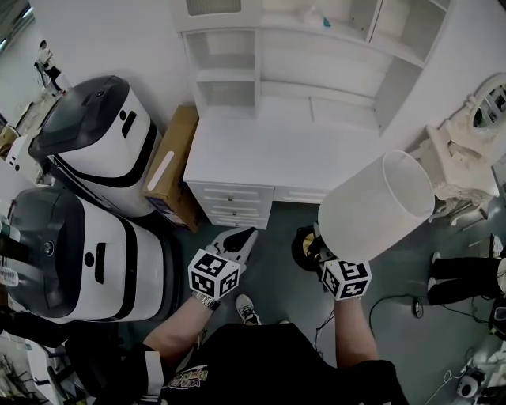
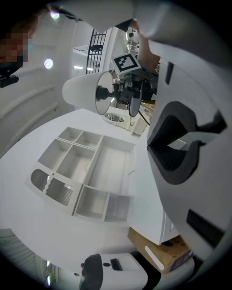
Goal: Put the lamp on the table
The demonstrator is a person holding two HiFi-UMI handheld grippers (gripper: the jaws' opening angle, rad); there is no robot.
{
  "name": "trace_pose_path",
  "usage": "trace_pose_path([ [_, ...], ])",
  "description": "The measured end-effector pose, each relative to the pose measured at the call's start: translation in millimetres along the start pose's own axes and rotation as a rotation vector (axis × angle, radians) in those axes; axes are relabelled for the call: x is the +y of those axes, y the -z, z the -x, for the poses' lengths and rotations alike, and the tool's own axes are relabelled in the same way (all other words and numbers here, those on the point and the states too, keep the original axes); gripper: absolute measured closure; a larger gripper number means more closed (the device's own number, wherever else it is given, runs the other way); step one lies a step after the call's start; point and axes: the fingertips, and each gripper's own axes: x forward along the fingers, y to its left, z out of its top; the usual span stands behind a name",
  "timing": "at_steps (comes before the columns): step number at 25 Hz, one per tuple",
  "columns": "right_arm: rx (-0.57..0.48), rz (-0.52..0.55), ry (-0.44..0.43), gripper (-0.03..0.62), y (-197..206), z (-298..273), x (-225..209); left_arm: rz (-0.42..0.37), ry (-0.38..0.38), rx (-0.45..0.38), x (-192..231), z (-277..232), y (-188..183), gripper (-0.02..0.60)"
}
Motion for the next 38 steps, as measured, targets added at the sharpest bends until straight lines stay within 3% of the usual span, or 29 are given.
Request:
trace_pose_path([
  [11,0.008,0.017,-0.05,0.531,-10.8,-48.2,-1.5,0.016,-0.046,0.001,36.9,-6.0,-7.0,0.581],
  [26,0.022,0.111,-0.202,0.531,-25.2,-135.9,-86.3,0.065,-0.201,-0.027,66.4,-96.1,-37.1,0.581],
  [38,0.047,0.085,-0.257,0.531,-10.8,-207.6,-136.3,0.085,-0.24,-0.012,94.0,-162.2,-38.4,0.581],
])
